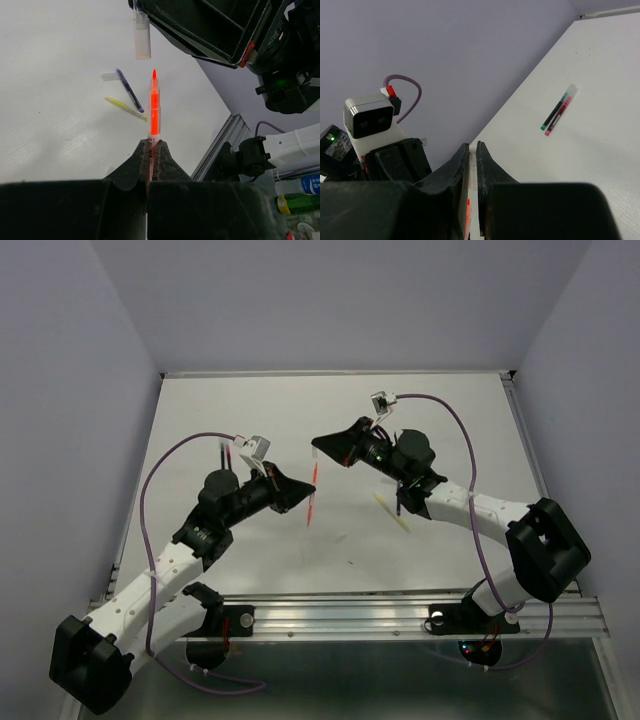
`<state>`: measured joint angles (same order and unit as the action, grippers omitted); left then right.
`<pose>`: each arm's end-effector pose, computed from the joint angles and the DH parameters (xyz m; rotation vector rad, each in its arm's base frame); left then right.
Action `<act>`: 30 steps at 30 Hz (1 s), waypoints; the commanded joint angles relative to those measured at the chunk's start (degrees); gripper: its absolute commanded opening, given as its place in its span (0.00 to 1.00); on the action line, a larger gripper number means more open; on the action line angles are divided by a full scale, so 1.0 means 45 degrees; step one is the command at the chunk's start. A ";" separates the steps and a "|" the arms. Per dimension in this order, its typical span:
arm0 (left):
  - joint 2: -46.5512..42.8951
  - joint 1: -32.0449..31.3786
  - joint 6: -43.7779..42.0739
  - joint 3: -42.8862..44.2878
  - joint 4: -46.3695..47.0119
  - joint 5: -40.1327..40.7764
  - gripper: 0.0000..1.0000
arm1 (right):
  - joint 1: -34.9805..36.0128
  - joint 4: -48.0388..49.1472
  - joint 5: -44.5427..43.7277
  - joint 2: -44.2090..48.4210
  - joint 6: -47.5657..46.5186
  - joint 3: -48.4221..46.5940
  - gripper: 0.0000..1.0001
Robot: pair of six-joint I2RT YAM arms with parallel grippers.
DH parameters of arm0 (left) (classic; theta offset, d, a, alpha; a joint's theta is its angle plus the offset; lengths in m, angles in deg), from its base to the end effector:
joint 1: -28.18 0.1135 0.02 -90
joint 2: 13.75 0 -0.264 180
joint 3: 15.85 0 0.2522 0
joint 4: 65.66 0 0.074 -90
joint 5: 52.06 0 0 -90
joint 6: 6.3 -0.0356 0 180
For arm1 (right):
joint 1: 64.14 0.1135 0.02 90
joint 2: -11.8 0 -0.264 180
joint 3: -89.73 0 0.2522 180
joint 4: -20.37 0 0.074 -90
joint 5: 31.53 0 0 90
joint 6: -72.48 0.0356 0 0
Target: Insert the pens into the pen caps
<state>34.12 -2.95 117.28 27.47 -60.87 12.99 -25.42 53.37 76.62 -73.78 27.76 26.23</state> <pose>0.1639 -0.1166 0.2897 0.3340 1.6716 -1.2053 0.2577 0.2208 0.3023 -0.2068 1.5355 1.4136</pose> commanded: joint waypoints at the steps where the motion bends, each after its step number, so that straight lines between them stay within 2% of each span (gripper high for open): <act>1: -0.0502 -0.0054 -0.0334 0.0228 0.0488 0.0114 0.00 | 0.0107 0.0293 -0.0050 0.0248 -0.0120 -0.0549 0.01; 18: -0.0444 -0.0054 -0.0061 0.0091 0.0449 0.0193 0.00 | 0.0107 0.0194 -0.0479 0.0658 -0.0237 -0.0588 0.01; 30: -0.0405 -0.0054 0.0037 0.0130 0.0527 0.0115 0.00 | 0.0107 -0.0001 0.0126 0.0659 -0.0218 -0.0705 0.01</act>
<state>32.64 -2.95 117.63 27.47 -61.27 14.17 -25.42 51.99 76.12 -72.56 27.32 25.01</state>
